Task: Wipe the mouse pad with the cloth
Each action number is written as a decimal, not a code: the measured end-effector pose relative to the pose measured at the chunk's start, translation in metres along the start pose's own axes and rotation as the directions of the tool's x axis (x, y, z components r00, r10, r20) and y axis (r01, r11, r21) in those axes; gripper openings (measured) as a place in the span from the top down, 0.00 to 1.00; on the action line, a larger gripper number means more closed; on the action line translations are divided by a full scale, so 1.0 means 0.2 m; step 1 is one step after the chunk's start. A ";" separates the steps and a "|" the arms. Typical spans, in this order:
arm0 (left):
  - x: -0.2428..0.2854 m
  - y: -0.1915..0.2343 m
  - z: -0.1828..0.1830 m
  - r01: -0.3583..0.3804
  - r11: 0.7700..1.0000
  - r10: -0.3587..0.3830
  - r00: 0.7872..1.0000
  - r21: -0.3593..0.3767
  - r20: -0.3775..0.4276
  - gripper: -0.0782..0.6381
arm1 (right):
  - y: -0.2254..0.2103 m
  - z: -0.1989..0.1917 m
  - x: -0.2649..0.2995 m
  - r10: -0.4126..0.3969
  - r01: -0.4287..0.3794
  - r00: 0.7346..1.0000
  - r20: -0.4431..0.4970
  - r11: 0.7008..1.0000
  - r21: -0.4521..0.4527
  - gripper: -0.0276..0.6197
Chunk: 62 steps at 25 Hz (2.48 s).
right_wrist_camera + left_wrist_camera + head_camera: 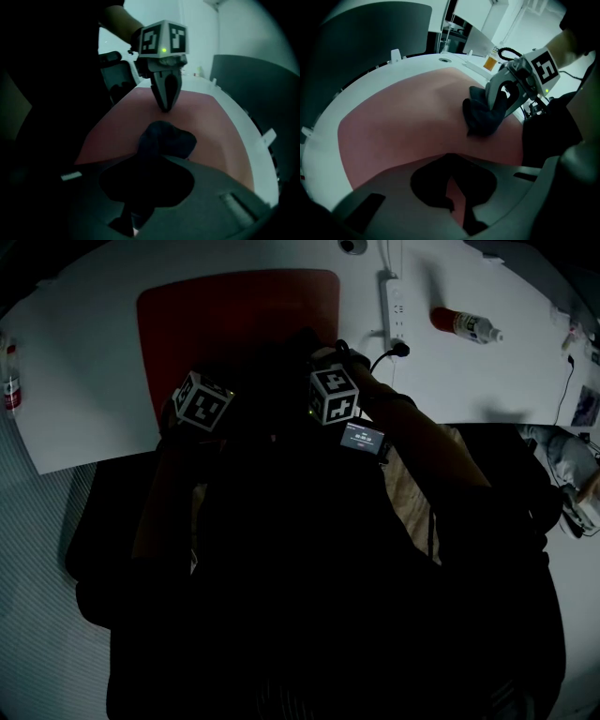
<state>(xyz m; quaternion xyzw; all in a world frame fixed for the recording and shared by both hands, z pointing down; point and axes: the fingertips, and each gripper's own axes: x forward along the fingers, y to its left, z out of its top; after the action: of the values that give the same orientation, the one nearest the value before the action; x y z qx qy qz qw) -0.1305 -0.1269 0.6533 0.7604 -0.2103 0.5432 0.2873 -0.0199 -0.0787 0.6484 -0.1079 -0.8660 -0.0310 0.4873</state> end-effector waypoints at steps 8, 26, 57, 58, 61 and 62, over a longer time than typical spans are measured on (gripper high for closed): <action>0.00 0.00 -0.01 -0.004 1.000 0.004 1.000 -0.015 -0.010 0.88 | -0.47 -0.12 -0.12 -0.163 0.161 0.987 0.008 0.980 0.118 0.86; 0.00 0.04 -0.05 0.049 0.990 -0.047 0.999 -0.129 0.019 0.88 | -0.06 0.07 -0.01 -0.121 0.088 0.988 0.100 0.954 0.287 0.86; -0.01 0.02 -0.05 0.066 0.986 -0.061 0.997 -0.152 0.036 0.88 | -0.57 -0.18 -0.21 -0.335 0.252 0.942 0.037 0.773 0.582 0.86; 0.00 0.03 -0.05 0.065 0.987 -0.061 0.998 -0.146 0.033 0.88 | -0.51 -0.13 -0.17 -0.318 0.232 0.947 0.051 0.783 0.577 0.86; 0.00 0.03 -0.06 0.066 0.990 -0.064 0.998 -0.127 0.021 0.88 | -0.33 0.00 -0.09 -0.237 0.138 0.967 0.096 0.800 0.584 0.86; 0.00 0.02 -0.06 0.066 0.990 -0.064 0.998 -0.126 0.019 0.88 | -0.28 0.04 -0.06 -0.199 0.095 0.974 0.112 0.798 0.595 0.86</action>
<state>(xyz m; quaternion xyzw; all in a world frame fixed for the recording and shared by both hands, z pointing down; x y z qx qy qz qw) -0.1416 -0.1232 0.6570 0.7512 -0.2216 0.5134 0.3508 -0.0321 -0.1342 0.6362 0.1132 -0.8769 0.2088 0.4178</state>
